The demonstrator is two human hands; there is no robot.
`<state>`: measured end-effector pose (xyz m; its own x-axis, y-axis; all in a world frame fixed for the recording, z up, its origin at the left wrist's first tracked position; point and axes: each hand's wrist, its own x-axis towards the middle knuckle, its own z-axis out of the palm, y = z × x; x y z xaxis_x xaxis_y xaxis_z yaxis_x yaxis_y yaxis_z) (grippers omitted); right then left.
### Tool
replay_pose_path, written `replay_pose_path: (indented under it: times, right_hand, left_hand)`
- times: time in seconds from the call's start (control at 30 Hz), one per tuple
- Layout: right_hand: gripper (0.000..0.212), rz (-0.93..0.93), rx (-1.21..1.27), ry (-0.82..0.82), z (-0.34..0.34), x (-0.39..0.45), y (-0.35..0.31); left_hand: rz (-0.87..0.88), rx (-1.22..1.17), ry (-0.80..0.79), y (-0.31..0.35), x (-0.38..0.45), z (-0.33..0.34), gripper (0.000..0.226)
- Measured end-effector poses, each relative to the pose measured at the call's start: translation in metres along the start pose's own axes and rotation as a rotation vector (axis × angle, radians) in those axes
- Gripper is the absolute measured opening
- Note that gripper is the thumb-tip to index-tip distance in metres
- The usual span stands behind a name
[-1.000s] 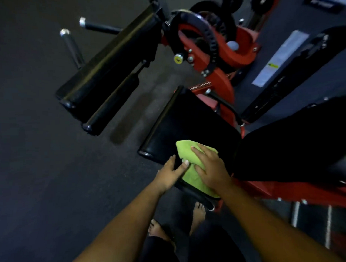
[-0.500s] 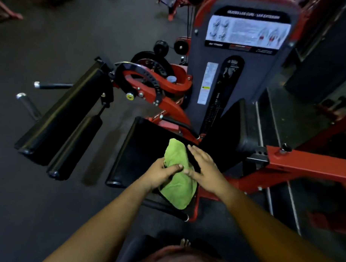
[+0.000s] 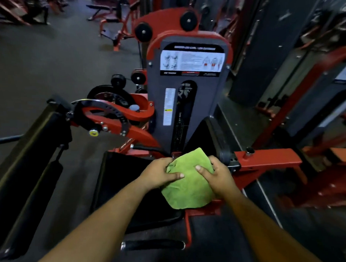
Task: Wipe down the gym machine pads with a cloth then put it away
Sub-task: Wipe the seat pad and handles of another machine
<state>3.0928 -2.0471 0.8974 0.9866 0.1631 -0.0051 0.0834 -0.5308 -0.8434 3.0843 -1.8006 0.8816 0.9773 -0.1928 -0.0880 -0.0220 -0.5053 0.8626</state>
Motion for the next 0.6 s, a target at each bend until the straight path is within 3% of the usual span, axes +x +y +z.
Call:
replay_pose_path:
  times: [0.3, 0.43, 0.5, 0.6]
  right_hand:
    - [0.042, 0.032, -0.521, 0.381, -0.052, 0.045, -0.047]
    - [0.048, -0.011, -0.868, 0.512, -0.06, 0.085, -0.037]
    - [0.063, -0.003, -1.117, 0.401, -0.042, 0.088, -0.023]
    - [0.082, 0.079, -1.15, 0.076, -0.008, 0.076, 0.018]
  left_hand:
    - [0.086, -0.052, 0.031, 0.03, 0.086, 0.004, 0.028]
    - [0.025, -0.065, 0.085, 0.048, 0.137, 0.031, 0.046]
    - [-0.062, -0.066, 0.092, 0.04, 0.154, 0.046, 0.046]
    - [-0.162, -0.067, 0.071, 0.018, 0.169, 0.071, 0.036]
